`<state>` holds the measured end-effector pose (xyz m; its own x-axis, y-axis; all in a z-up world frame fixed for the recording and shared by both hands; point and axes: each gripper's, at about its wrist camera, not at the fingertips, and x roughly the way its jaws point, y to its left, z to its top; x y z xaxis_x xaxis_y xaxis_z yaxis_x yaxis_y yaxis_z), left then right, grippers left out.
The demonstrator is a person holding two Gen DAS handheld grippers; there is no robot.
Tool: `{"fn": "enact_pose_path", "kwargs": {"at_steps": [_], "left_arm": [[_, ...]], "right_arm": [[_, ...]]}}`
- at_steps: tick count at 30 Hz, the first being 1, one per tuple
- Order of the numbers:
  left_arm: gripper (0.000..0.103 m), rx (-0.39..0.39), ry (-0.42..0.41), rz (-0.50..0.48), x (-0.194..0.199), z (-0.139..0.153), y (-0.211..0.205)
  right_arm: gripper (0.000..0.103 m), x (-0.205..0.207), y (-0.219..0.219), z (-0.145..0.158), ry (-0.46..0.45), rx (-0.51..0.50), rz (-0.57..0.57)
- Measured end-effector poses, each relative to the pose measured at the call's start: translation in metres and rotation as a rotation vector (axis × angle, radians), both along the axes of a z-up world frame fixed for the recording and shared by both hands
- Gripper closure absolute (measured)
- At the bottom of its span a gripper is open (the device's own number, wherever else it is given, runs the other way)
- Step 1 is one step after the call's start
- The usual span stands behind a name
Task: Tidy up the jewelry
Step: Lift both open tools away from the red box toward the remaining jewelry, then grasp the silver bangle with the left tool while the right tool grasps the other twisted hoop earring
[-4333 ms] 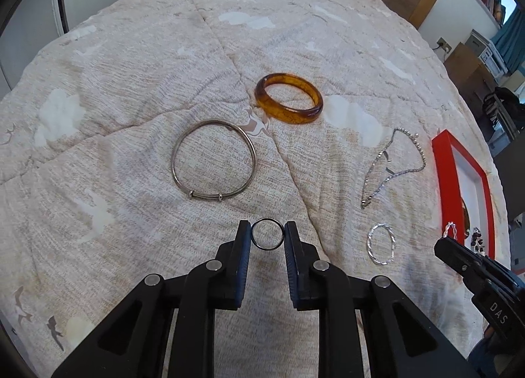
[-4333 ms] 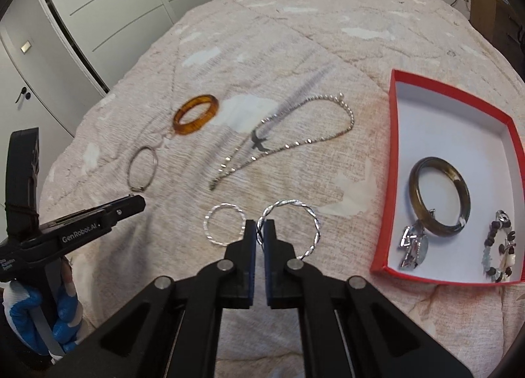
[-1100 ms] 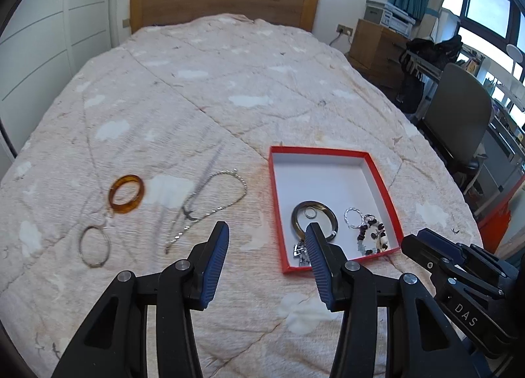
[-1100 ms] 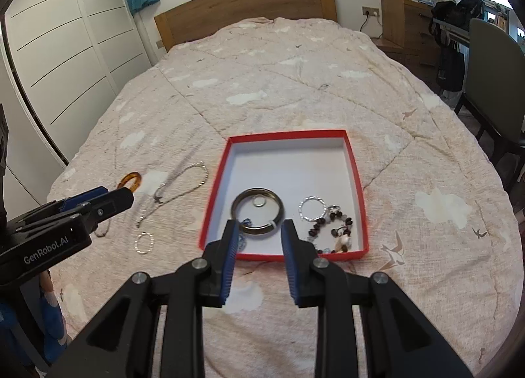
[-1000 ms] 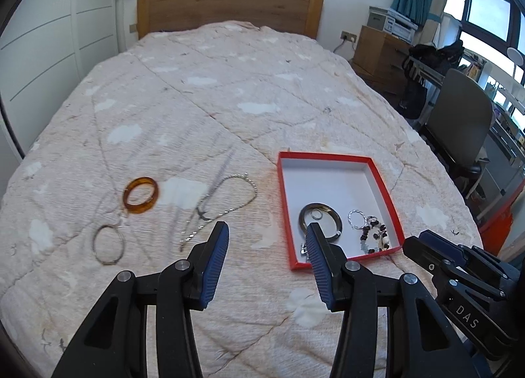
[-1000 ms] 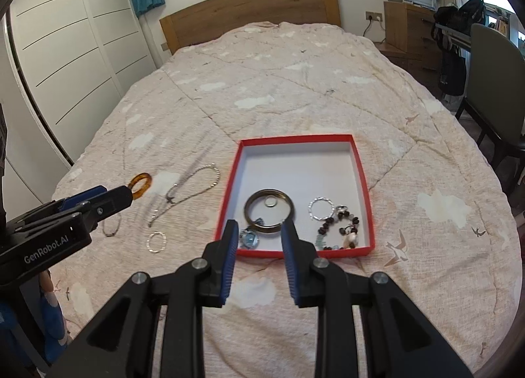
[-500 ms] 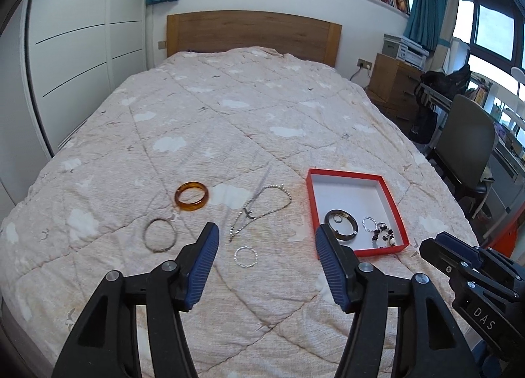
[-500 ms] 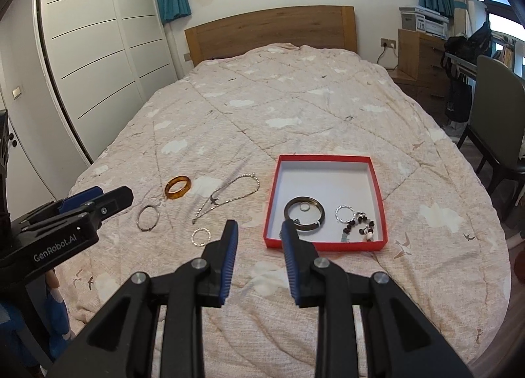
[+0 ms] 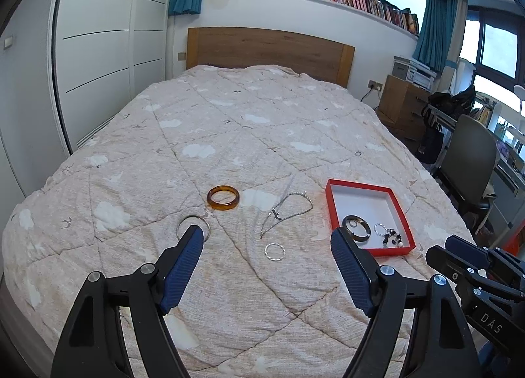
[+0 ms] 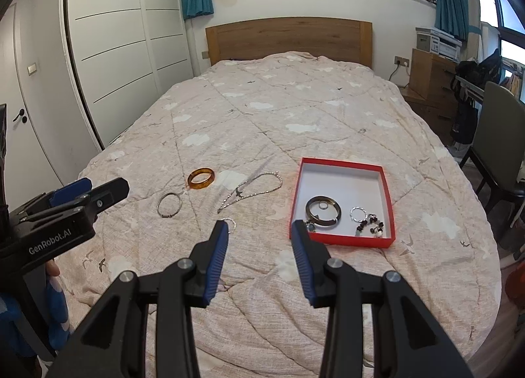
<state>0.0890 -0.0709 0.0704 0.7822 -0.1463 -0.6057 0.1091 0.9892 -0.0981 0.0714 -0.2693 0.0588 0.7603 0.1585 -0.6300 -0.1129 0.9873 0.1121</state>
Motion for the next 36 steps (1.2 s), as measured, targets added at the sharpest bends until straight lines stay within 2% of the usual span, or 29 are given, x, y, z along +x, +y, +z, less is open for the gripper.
{"fn": "enact_pose_path", "kwargs": {"at_steps": [5,7,10,16,23,32,36], "left_arm": [[0.022,0.037,0.032,0.003,0.001,-0.006,0.011],[0.017,0.040,0.036,0.014,0.004,-0.009,0.015],[0.014,0.036,0.039,0.042,0.012,-0.013,0.025],[0.015,0.010,0.101,0.094,0.046,-0.032,0.059],[0.016,0.045,0.190,0.157,0.092,-0.070,0.101],[0.028,0.077,0.284,0.138,0.154,-0.125,0.123],[0.038,0.088,0.328,0.118,0.186,-0.151,0.125]], "right_arm": [[0.065,0.005,0.013,-0.004,0.007,-0.005,0.025],[0.065,0.009,0.019,-0.008,0.016,-0.006,0.042],[0.065,0.018,0.027,-0.016,0.036,-0.004,0.070],[0.065,0.042,0.038,-0.034,0.075,0.011,0.118],[0.065,0.087,0.051,-0.068,0.141,0.038,0.154],[0.065,0.148,0.060,-0.133,0.264,0.070,0.184],[0.065,0.171,0.061,-0.156,0.304,0.076,0.192]]}}
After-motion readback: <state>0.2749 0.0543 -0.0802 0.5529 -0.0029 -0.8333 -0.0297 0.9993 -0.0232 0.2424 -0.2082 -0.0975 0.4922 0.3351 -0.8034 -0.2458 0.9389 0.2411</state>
